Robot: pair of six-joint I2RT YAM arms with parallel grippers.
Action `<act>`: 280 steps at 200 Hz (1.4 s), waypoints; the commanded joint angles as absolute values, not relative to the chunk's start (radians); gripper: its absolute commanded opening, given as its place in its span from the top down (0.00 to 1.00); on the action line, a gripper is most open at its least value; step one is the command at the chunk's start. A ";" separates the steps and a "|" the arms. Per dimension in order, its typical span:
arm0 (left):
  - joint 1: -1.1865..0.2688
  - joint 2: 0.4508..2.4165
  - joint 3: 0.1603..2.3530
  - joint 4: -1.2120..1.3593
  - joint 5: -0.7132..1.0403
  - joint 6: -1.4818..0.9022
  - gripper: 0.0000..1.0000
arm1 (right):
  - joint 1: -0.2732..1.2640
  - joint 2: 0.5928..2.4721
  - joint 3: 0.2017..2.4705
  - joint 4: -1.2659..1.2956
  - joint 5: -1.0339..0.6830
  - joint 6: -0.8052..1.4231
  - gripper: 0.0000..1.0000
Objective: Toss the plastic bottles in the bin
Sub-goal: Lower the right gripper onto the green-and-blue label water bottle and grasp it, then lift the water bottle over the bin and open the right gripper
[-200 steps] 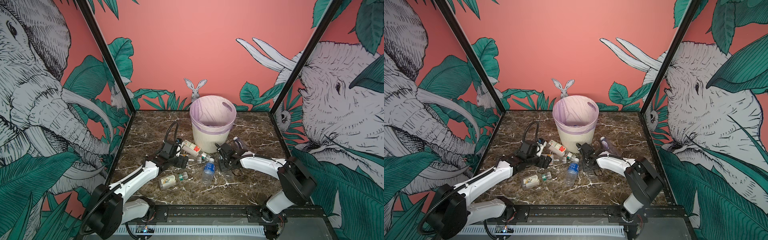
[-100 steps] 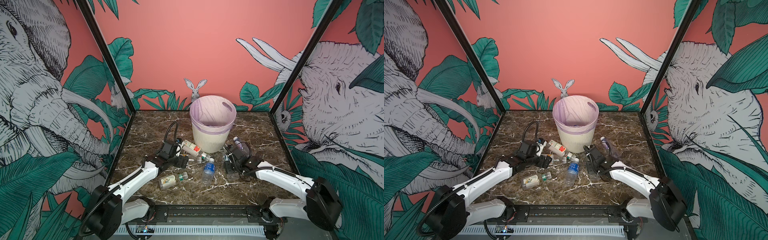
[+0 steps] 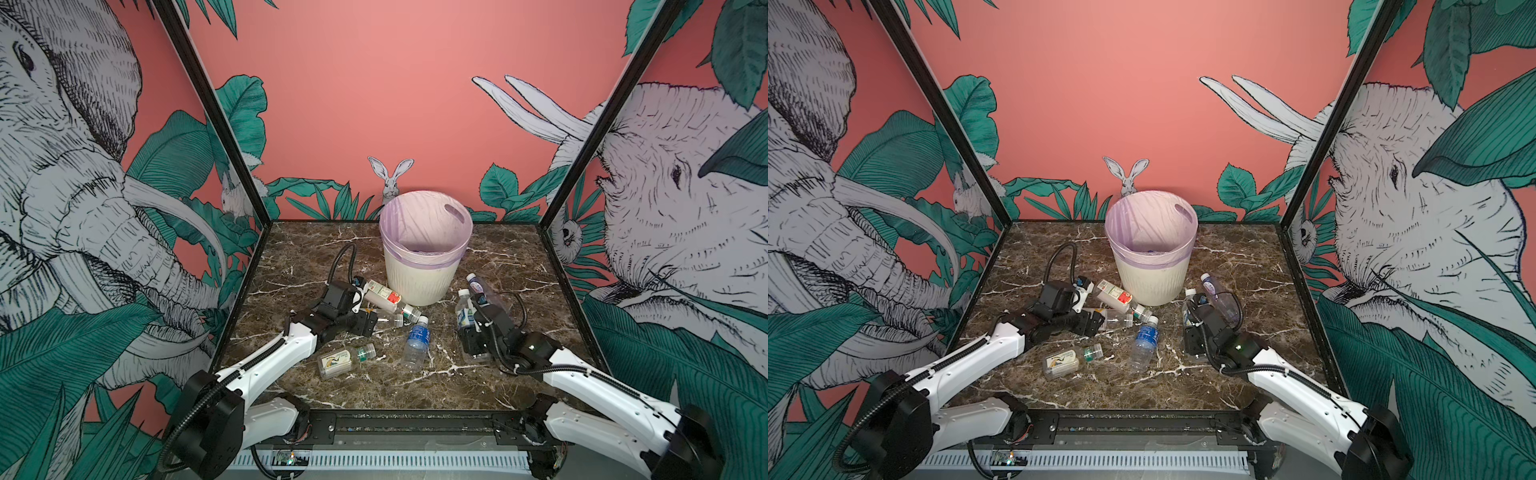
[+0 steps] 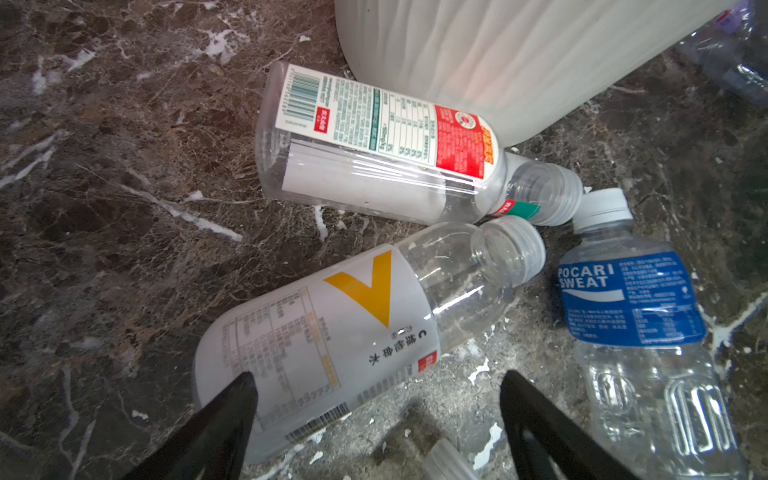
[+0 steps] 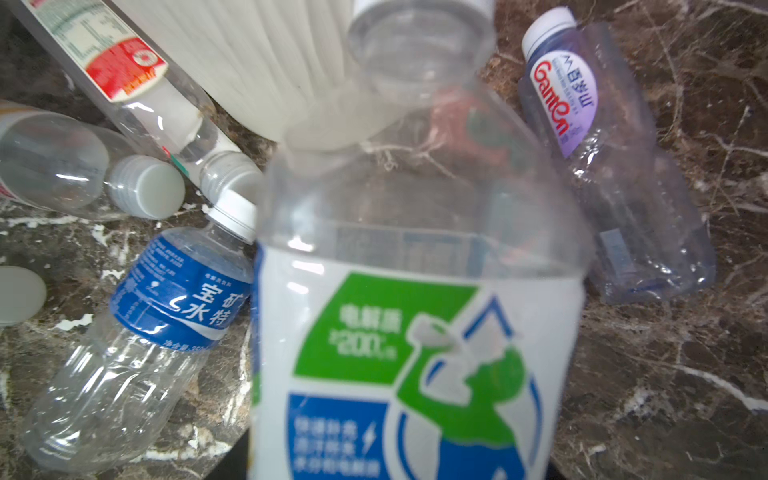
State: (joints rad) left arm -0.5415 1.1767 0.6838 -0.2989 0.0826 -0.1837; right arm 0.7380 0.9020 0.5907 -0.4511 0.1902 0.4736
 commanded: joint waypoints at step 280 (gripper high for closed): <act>-0.537 1.161 0.741 -0.295 0.087 -0.175 0.08 | 0.723 1.478 1.945 -0.513 0.399 0.200 0.01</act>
